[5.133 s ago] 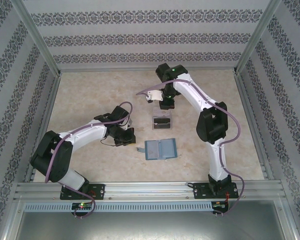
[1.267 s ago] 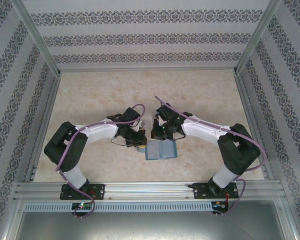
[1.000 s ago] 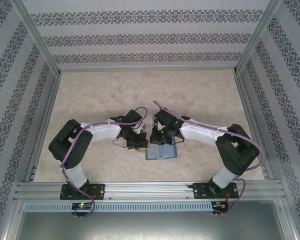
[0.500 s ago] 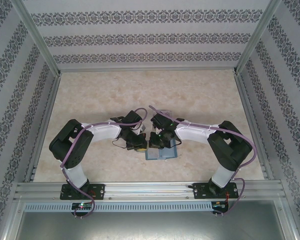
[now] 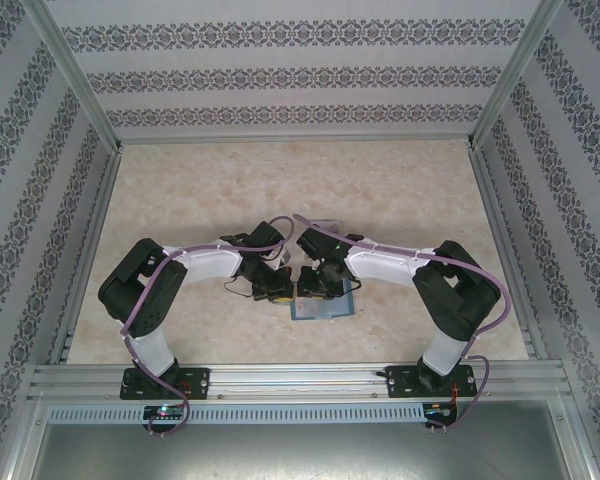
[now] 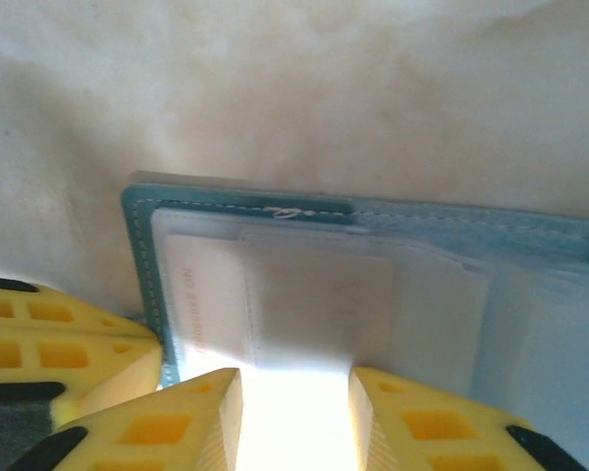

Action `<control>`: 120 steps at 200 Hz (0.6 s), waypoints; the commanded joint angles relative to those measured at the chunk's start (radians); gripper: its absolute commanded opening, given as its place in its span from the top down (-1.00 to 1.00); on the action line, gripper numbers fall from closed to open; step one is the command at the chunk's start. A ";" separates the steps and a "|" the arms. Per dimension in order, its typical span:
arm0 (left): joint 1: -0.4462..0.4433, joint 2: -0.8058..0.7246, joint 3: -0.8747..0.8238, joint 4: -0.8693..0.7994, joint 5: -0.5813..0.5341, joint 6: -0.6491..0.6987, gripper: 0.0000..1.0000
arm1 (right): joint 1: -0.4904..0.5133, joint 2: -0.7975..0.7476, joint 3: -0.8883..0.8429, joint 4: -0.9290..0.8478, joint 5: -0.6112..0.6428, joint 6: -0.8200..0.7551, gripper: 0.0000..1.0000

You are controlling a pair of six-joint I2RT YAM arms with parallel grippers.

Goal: Take the credit cards out of the card holder

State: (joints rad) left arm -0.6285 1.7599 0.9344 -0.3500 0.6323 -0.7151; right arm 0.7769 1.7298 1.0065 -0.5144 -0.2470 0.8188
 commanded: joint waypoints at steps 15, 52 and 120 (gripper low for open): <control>-0.008 0.016 -0.014 0.008 -0.003 0.011 1.00 | 0.012 0.014 0.021 -0.103 0.075 -0.022 0.15; -0.008 0.016 -0.013 0.013 0.001 0.009 1.00 | 0.021 0.020 0.052 -0.149 0.112 -0.037 0.05; -0.008 0.021 -0.013 0.016 0.003 0.011 1.00 | 0.025 0.084 0.052 -0.125 0.094 -0.039 -0.04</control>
State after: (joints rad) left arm -0.6285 1.7657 0.9333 -0.3492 0.6334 -0.7147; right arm 0.7902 1.7638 1.0599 -0.6106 -0.1730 0.7864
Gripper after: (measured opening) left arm 0.046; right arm 0.521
